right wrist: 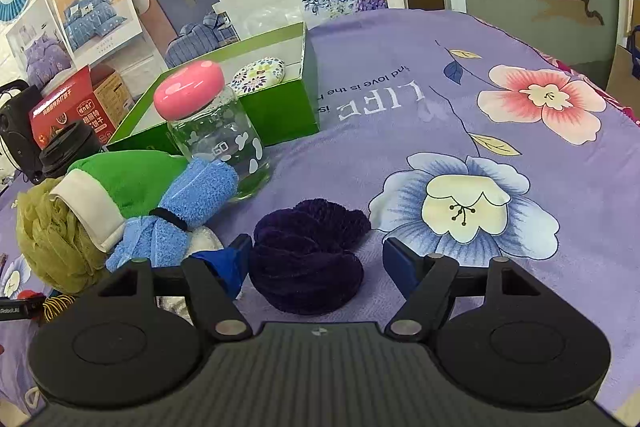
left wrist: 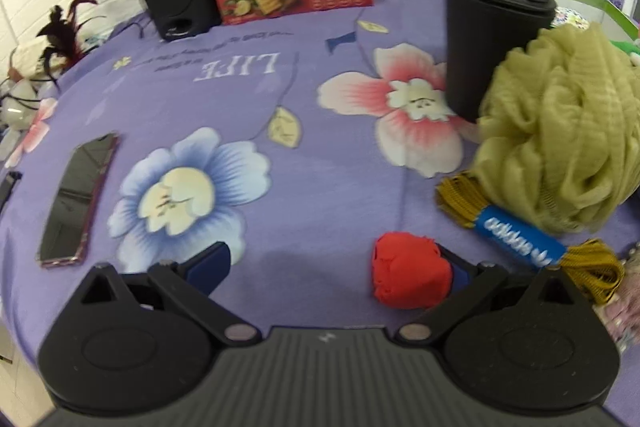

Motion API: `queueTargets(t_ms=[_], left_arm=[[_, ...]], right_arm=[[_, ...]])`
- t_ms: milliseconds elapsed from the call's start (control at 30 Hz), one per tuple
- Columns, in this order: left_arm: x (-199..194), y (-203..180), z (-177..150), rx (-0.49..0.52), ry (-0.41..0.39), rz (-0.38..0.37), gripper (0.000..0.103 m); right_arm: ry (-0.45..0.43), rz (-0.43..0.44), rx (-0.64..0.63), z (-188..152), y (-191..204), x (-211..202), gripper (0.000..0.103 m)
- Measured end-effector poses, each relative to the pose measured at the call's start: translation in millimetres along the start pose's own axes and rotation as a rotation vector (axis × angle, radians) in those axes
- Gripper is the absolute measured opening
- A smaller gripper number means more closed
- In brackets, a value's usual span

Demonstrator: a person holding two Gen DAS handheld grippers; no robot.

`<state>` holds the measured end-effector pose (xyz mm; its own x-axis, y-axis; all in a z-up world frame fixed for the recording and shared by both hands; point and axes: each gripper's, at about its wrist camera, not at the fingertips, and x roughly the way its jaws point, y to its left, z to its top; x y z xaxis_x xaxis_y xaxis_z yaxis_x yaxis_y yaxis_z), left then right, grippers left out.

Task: Organize soft objects
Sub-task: 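Grasp the red fabric flower with the left gripper while the right grasps the purple scrunchie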

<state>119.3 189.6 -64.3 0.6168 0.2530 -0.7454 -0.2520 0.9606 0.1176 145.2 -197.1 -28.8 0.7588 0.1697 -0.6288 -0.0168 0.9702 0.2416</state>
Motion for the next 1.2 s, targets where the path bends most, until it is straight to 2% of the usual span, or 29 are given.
queueTargets(t_ms=[167, 333, 433, 700, 900, 1067, 1200], left_arm=[[-6, 1, -8, -0.004, -0.021, -0.081, 0.101], [-4, -10, -11, 0.007, -0.017, -0.114, 0.098], [-3, -7, -12, -0.024, -0.011, -0.145, 0.094], [0, -7, -13, -0.028, -0.011, -0.14, 0.095], [2, -5, -11, -0.03, -0.004, -0.134, 0.097], [1, -5, -13, -0.029, -0.006, -0.131, 0.098], [0, -5, -15, -0.02, -0.012, -0.123, 0.098]], right_arm=[[-0.009, -0.001, 0.012, 1, -2, 1, 0.058], [-0.001, -0.006, -0.005, -2, 1, 1, 0.058], [0.005, -0.014, -0.013, -4, 3, 5, 0.059], [-0.026, -0.039, -0.044, 0, 9, 7, 0.059], [0.023, 0.037, 0.014, 4, 8, 23, 0.059], [0.072, 0.011, -0.02, 0, 13, 42, 0.062], [0.026, 0.025, -0.056, -13, 11, 38, 0.065]])
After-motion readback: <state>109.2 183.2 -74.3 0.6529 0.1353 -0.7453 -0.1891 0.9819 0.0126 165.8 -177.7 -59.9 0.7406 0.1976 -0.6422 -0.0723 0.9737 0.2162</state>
